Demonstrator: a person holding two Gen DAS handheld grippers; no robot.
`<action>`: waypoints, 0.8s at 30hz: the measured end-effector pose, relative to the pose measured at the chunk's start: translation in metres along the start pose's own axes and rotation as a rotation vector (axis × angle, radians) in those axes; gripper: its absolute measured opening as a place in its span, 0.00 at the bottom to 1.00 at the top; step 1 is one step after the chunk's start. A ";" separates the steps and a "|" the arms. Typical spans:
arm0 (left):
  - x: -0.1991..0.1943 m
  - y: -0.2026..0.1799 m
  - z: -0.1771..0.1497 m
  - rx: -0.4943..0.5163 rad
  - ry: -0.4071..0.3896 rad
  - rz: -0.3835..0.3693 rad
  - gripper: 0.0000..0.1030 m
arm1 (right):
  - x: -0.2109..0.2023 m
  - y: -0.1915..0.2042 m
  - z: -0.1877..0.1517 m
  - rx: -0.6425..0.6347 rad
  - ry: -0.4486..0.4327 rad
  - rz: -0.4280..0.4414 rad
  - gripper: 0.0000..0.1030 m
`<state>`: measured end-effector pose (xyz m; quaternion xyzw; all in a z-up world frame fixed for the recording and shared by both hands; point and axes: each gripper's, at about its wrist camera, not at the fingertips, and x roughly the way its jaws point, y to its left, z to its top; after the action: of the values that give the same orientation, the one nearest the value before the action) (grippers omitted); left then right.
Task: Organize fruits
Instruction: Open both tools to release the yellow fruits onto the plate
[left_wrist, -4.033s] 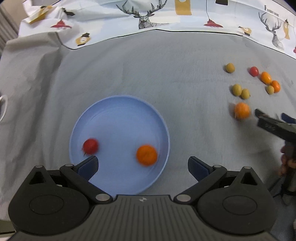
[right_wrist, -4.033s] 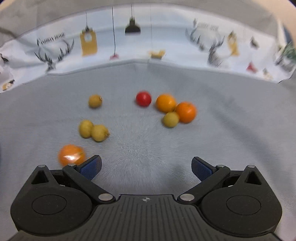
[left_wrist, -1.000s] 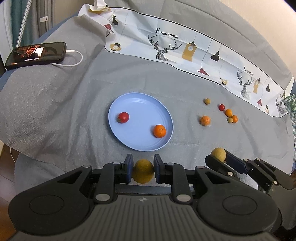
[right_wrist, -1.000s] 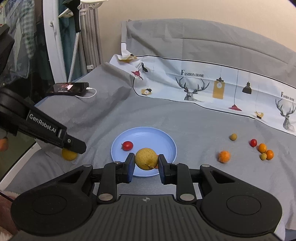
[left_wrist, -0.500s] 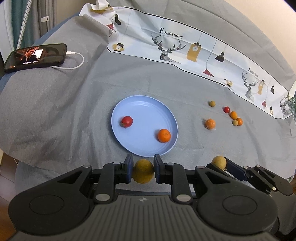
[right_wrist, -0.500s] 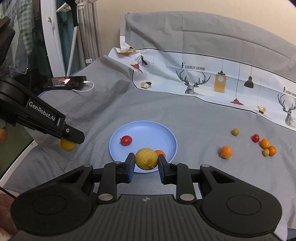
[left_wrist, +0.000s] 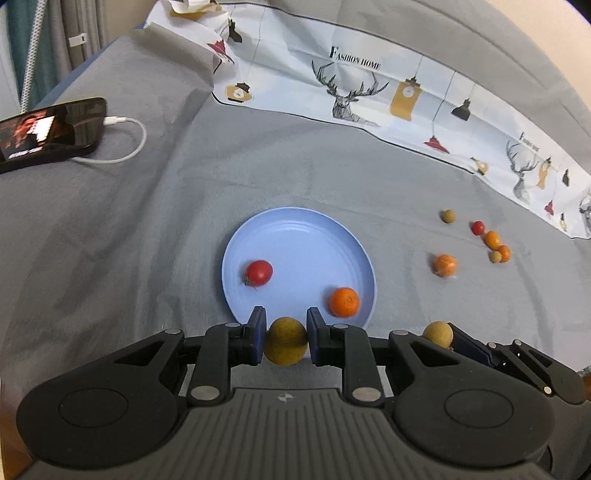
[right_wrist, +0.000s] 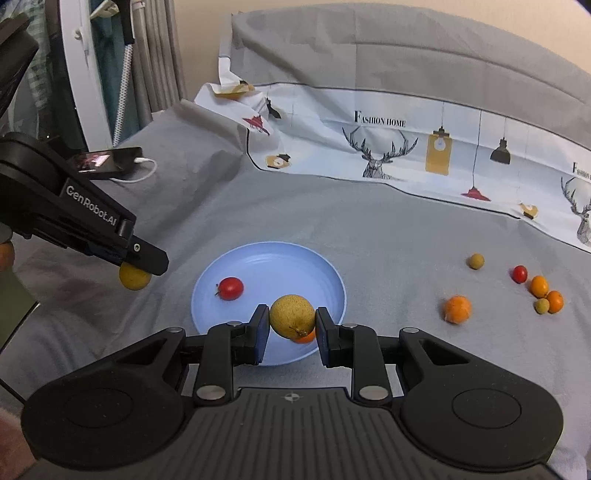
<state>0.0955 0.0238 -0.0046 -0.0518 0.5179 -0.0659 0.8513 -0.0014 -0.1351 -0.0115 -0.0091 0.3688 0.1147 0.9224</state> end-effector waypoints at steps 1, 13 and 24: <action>0.007 -0.001 0.005 0.004 0.005 0.003 0.25 | 0.006 -0.001 0.001 0.005 0.007 0.002 0.27; 0.104 -0.005 0.043 0.056 0.089 0.058 0.25 | 0.099 -0.012 0.007 0.016 0.133 0.016 0.27; 0.140 -0.001 0.063 0.108 0.098 0.099 0.98 | 0.150 -0.005 0.018 -0.056 0.191 0.053 0.39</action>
<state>0.2151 0.0007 -0.0975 0.0234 0.5567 -0.0540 0.8286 0.1168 -0.1076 -0.1009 -0.0363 0.4519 0.1478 0.8790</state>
